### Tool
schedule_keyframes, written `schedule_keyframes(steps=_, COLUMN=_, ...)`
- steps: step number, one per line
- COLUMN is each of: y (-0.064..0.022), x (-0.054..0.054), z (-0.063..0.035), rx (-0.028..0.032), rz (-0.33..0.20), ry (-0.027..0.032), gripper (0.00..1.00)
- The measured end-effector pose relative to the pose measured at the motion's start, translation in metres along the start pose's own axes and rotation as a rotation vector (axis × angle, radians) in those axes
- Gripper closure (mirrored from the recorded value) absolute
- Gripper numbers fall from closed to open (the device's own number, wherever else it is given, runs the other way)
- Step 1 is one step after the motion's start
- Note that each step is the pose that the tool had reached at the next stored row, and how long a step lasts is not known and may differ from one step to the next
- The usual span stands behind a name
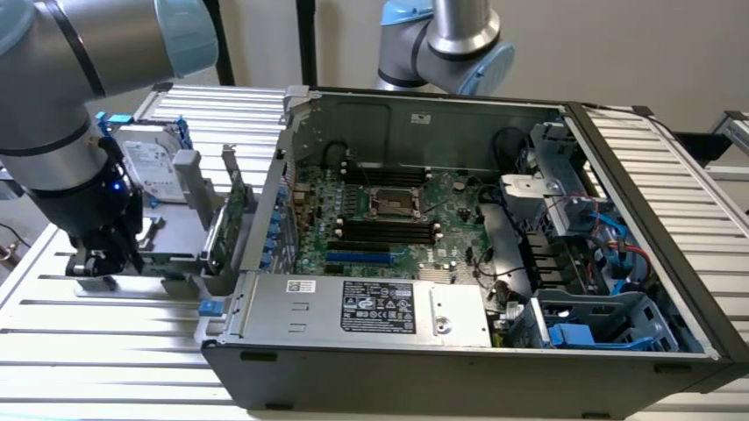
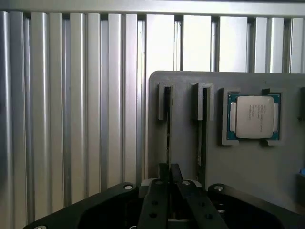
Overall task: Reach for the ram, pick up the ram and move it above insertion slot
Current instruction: 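Pick up the ram and move it above insertion slot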
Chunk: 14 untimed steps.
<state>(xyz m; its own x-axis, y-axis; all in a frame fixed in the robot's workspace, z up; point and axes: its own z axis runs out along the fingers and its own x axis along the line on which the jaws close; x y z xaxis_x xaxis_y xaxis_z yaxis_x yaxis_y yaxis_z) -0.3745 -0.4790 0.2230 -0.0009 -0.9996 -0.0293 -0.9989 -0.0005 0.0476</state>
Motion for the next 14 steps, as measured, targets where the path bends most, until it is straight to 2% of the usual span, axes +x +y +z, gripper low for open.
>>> schedule_keyframes(steps=8, y=-0.001, x=-0.001, z=-0.034, rx=-0.0001, rz=-0.001, ry=-0.0003, gripper=0.87)
schedule_keyframes(steps=14, y=-0.0088, x=-0.002, z=-0.0618, rx=-0.0004, rz=-0.01, ry=-0.0032, gripper=0.87)
